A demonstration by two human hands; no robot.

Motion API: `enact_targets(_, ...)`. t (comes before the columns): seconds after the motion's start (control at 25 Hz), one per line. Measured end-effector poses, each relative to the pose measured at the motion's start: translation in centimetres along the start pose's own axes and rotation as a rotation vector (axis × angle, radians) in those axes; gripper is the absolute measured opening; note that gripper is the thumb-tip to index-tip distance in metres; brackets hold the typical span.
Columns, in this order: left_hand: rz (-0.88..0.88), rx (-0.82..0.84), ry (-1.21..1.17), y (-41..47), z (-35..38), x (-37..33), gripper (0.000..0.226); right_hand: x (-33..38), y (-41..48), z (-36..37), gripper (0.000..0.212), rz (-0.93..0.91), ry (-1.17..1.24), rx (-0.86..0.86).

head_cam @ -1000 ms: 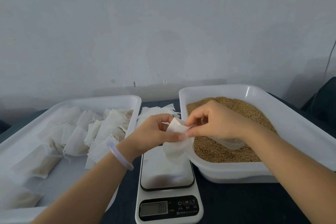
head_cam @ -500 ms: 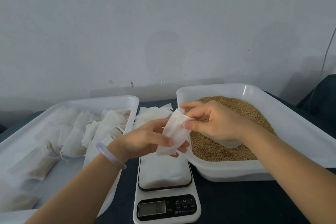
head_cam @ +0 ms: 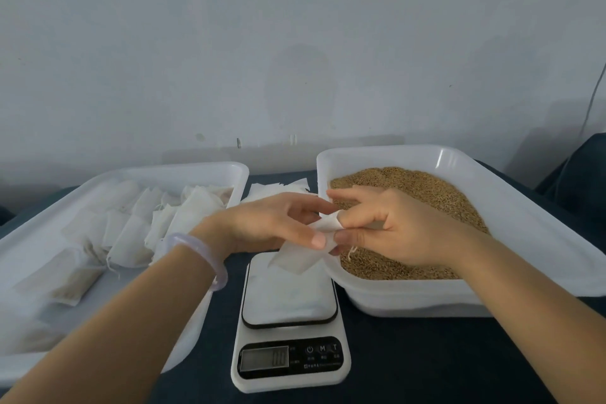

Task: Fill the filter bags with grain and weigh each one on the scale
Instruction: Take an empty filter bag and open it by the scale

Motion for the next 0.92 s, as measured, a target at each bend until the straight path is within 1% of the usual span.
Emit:
enact_targets(0.08,-0.017,0.063,0.123,0.7,1.4,-0.4,0.041,0.3,-0.5,-0.5,0.033,-0.051,-0.075,-0.019)
enact_targets(0.12,-0.056,0.082,0.149,1.0,1.8,-0.2,0.03,0.3,-0.8,-0.8,0.036,-0.059,-0.099,-0.028)
enact_targets(0.2,-0.123,0.131,0.185,1.3,2.8,0.2,0.018,-0.1,-1.3,-1.7,0.044,-0.043,-0.133,-0.048)
enact_targets(0.24,-0.15,0.151,0.214,1.3,3.2,0.4,0.015,-0.2,-1.5,-2.1,0.045,-0.037,-0.132,-0.05)
enact_targets(0.32,-0.191,0.17,0.266,1.6,3.6,0.9,0.018,0.0,-2.1,-2.2,0.033,-0.048,-0.1,-0.021)
enact_targets(0.36,-0.194,0.17,0.285,1.8,3.8,0.9,0.02,0.2,-2.3,-2.1,0.027,-0.063,-0.074,0.001)
enact_targets(0.44,-0.185,0.136,0.304,1.9,3.6,0.8,0.019,-0.1,-2.7,-2.2,0.026,-0.06,0.023,0.027)
enact_targets(0.48,-0.17,0.095,0.303,2.0,3.2,0.6,0.018,-1.0,-2.8,-2.9,0.027,-0.005,0.085,0.013)
enact_targets(0.52,-0.148,0.034,0.3,1.9,2.6,0.5,0.02,-2.6,-3.0,-3.9,0.031,0.087,0.121,-0.019)
enact_targets(0.56,-0.123,-0.04,0.296,1.8,1.7,0.4,0.022,-4.9,-3.4,-4.9,0.032,0.199,0.102,-0.049)
enact_targets(0.6,-0.097,-0.114,0.29,1.7,0.9,0.3,0.026,-7.5,-4.0,-5.7,0.027,0.317,0.005,-0.042)
enact_targets(0.68,-0.043,-0.229,0.264,1.4,-0.4,0.2,0.037,-12.6,-5.9,-5.5,0.013,0.532,-0.268,0.117)
enact_targets(0.72,-0.016,-0.276,0.238,1.4,-0.8,0.1,0.04,-14.6,-6.9,-4.8,0.013,0.61,-0.342,0.192)
enact_targets(0.76,0.013,-0.317,0.198,1.4,-1.0,-0.2,0.04,-16.1,-7.7,-4.4,0.016,0.664,-0.355,0.208)
enact_targets(0.84,0.068,-0.378,0.12,1.8,-0.9,-0.8,0.039,-17.9,-8.4,-4.6,0.023,0.727,-0.321,0.104)
enact_targets(0.88,0.088,-0.403,0.102,2.1,-0.7,-1.1,0.042,-18.1,-8.3,-4.7,0.023,0.731,-0.314,0.061)
enact_targets(0.92,0.096,-0.429,0.098,2.5,-0.6,-1.3,0.048,-18.2,-8.1,-4.7,0.02,0.722,-0.323,0.054)
Point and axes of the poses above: each hand's wrist, its own y-axis towards the middle knuckle, its own z-axis out of the palm, x = y × z, the point moved 10 cm from there along y, towards the middle knuckle, and after that the axes turned 4 degrees about -x, right-handed, at the moved point
